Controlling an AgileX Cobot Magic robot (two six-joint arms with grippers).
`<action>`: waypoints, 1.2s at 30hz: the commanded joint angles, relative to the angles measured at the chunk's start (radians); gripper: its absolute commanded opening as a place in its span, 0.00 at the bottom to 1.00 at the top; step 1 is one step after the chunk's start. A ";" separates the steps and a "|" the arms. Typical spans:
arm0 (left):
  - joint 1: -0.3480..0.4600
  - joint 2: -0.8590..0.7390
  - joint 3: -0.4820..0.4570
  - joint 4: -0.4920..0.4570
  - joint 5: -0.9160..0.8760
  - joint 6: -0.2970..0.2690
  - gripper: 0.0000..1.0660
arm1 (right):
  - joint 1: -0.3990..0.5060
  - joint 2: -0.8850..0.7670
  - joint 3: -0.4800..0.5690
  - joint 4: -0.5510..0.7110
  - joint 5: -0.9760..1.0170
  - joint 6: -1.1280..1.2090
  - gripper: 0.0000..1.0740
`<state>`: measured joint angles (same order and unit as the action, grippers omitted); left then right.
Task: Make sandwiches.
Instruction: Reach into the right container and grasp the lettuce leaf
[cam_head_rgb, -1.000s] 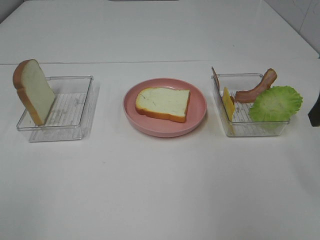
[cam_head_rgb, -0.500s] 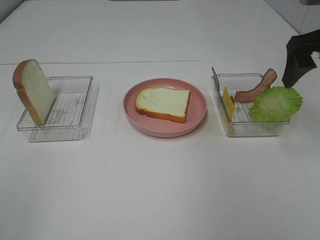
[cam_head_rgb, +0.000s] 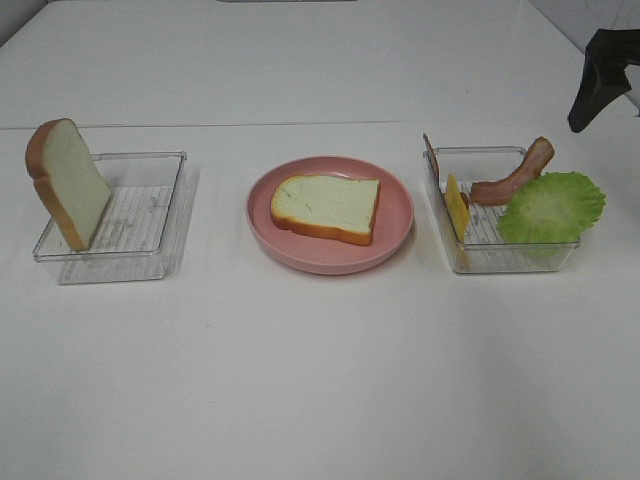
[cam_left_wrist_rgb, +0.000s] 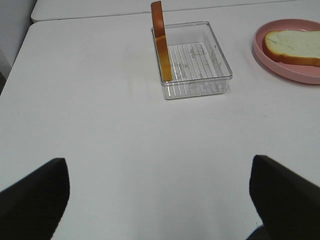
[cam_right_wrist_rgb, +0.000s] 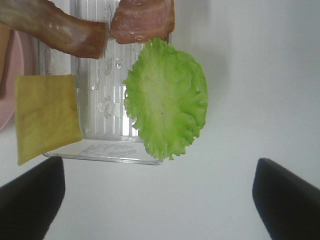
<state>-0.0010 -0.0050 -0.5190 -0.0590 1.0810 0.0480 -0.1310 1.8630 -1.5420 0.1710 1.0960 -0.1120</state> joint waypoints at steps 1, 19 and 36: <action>0.002 -0.012 0.001 -0.009 -0.007 0.004 0.84 | -0.012 0.050 -0.011 0.014 -0.008 -0.025 0.92; 0.002 -0.012 0.001 -0.009 -0.007 0.004 0.84 | -0.010 0.247 -0.011 0.049 -0.120 -0.089 0.92; 0.002 -0.012 0.001 -0.009 -0.007 0.004 0.84 | -0.010 0.280 -0.011 0.076 -0.123 -0.068 0.31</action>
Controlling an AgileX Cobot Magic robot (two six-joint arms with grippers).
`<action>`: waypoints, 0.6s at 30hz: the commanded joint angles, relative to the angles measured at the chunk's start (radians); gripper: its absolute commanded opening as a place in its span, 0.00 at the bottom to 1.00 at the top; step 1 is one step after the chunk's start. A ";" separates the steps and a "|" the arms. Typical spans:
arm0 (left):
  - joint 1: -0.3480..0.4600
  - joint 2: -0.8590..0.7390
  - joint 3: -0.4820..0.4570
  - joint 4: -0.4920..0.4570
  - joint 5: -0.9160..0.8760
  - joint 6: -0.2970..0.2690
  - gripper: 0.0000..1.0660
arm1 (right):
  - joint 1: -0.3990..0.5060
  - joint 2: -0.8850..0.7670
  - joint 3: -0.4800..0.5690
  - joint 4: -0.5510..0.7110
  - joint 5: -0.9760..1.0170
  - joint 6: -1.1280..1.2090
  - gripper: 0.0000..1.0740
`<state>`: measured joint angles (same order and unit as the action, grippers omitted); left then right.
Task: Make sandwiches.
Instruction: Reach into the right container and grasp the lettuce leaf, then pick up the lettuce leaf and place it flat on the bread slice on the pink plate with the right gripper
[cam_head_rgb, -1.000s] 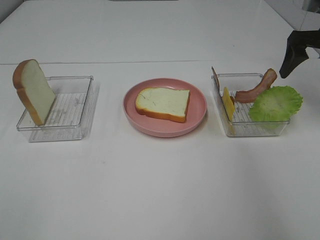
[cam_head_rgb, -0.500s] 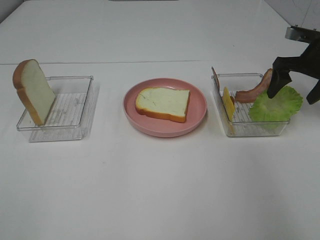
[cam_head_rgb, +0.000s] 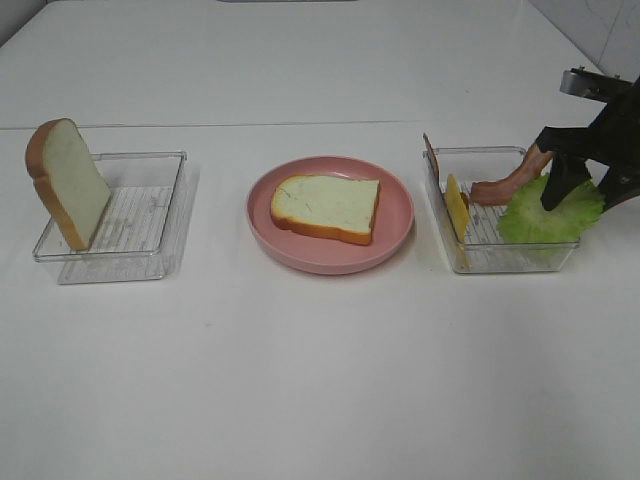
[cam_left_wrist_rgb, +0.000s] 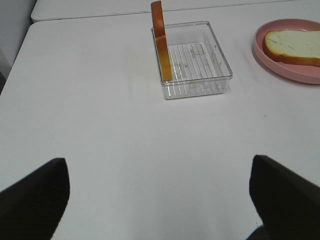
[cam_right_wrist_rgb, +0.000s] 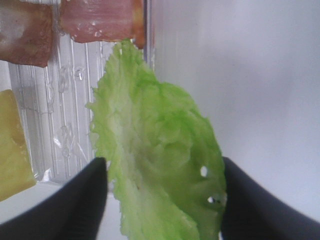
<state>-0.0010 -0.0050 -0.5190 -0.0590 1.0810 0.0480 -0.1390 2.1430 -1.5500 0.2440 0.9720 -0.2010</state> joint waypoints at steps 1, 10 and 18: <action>0.002 -0.012 0.001 -0.009 -0.007 0.004 0.84 | -0.002 0.000 -0.003 0.001 0.003 0.024 0.13; 0.002 -0.012 0.001 -0.009 -0.007 0.004 0.84 | -0.002 -0.011 -0.003 -0.001 0.016 0.021 0.00; 0.002 -0.012 0.001 -0.009 -0.007 0.004 0.84 | -0.002 -0.069 -0.003 -0.024 0.006 0.021 0.00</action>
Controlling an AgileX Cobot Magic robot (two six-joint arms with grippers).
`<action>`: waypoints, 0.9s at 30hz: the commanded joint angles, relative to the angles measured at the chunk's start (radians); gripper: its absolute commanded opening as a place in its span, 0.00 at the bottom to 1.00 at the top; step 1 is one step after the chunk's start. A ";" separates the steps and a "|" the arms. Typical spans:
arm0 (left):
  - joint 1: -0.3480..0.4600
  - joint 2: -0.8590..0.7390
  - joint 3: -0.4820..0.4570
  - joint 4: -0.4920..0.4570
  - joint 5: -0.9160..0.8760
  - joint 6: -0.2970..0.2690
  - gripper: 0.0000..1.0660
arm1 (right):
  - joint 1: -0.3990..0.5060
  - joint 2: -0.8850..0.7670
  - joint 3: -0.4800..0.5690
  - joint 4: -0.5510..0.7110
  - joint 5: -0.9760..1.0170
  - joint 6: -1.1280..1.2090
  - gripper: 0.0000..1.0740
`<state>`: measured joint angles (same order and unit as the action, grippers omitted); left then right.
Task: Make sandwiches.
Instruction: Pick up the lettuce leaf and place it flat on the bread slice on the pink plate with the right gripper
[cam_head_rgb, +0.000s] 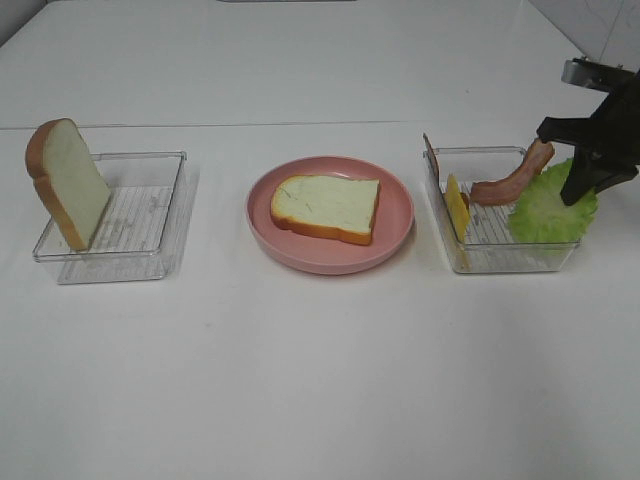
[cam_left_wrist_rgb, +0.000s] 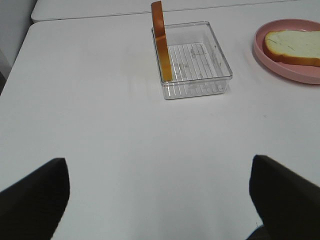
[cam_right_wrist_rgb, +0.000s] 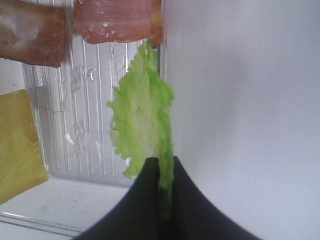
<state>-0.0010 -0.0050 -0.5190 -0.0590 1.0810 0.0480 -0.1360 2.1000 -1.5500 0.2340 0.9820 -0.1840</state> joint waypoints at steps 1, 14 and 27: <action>0.002 -0.012 0.001 -0.009 -0.007 0.004 0.84 | -0.005 -0.026 -0.003 -0.014 -0.004 0.004 0.00; 0.002 -0.012 0.001 -0.009 -0.007 0.004 0.84 | 0.052 -0.186 -0.003 -0.014 0.053 0.012 0.00; 0.002 -0.012 0.001 -0.009 -0.007 0.004 0.84 | 0.340 -0.310 -0.015 -0.023 0.052 0.083 0.00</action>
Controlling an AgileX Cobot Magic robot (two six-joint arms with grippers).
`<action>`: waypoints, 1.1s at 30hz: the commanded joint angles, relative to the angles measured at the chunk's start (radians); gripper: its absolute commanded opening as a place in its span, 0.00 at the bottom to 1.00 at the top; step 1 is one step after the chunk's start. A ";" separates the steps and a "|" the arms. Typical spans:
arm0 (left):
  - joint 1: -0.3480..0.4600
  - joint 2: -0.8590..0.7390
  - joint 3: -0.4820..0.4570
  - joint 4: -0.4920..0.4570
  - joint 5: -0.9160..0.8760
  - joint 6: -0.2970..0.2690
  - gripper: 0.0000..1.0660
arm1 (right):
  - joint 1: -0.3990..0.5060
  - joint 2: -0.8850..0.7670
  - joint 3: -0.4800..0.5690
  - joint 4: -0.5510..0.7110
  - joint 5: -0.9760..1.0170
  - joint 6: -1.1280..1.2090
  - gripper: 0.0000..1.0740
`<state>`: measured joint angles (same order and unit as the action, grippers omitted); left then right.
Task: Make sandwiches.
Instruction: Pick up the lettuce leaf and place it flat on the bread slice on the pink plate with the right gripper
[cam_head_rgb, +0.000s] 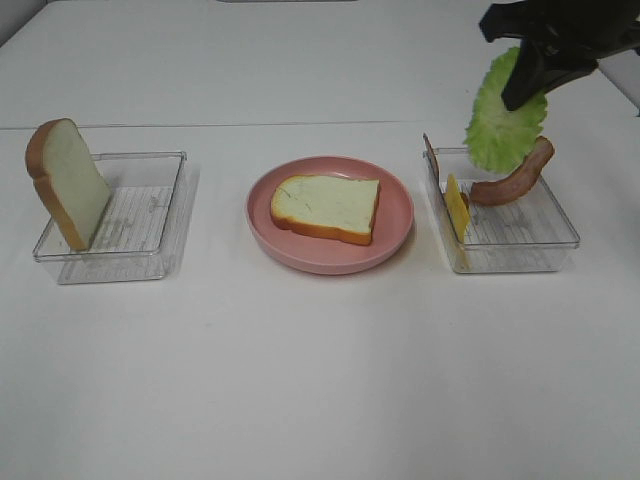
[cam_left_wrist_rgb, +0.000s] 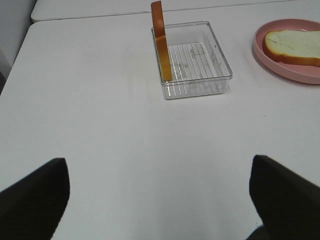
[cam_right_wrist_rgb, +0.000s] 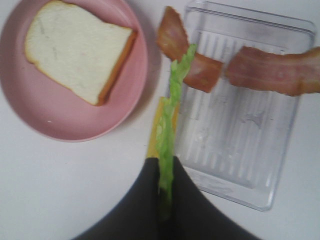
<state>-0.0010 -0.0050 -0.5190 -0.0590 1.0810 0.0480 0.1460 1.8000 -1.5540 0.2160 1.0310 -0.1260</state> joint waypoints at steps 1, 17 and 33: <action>0.002 -0.012 0.001 -0.009 -0.007 0.004 0.84 | 0.058 -0.010 -0.011 -0.005 0.003 0.025 0.00; 0.002 -0.012 0.001 -0.009 -0.007 0.004 0.84 | 0.321 0.115 -0.036 0.084 -0.276 0.100 0.00; 0.002 -0.012 0.001 -0.009 -0.007 0.004 0.84 | 0.320 0.296 -0.046 0.273 -0.447 0.096 0.00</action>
<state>-0.0010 -0.0050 -0.5190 -0.0590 1.0810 0.0480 0.4680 2.0750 -1.5910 0.4630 0.6080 -0.0310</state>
